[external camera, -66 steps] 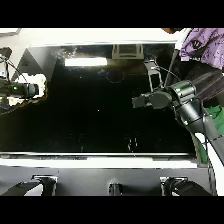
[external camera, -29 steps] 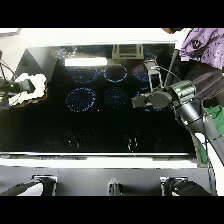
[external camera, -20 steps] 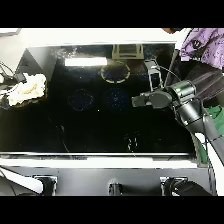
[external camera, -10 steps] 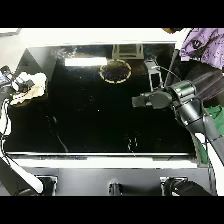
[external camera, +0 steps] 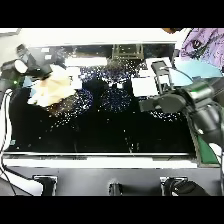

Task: Fold the clothes and pants, and hang the long-sleeved shirts on hangers.

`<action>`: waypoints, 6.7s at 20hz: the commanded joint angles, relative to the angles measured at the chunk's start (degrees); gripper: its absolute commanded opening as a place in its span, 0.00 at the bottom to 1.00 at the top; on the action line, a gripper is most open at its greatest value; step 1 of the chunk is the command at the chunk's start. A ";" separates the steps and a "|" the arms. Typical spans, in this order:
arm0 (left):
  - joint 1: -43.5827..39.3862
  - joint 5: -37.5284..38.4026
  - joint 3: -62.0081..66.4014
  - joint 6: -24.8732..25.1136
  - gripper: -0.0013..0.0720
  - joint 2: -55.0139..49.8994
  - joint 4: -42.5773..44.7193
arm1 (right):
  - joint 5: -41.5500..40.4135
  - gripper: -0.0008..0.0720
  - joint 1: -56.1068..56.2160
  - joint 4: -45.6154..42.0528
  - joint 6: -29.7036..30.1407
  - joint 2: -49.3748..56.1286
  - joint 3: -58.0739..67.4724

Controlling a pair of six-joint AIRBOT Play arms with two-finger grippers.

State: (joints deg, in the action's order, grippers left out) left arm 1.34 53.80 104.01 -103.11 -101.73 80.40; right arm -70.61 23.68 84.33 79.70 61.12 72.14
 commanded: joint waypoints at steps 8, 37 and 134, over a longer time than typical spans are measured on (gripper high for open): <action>-44.06 8.07 -6.78 -18.58 0.04 7.10 -9.18 | -11.93 0.30 0.04 -9.53 1.49 -13.99 0.02; -15.82 23.80 -8.24 -5.81 1.00 14.36 -6.75 | 5.77 0.59 -41.46 49.53 25.77 16.48 -32.63; -8.68 5.27 -31.67 -3.43 0.04 15.06 -1.36 | 3.85 0.40 -29.38 48.06 23.10 35.04 -9.25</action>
State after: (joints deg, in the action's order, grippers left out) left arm -7.40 59.11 72.36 -106.56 -86.65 79.02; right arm -69.25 -7.75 132.42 102.67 95.72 63.13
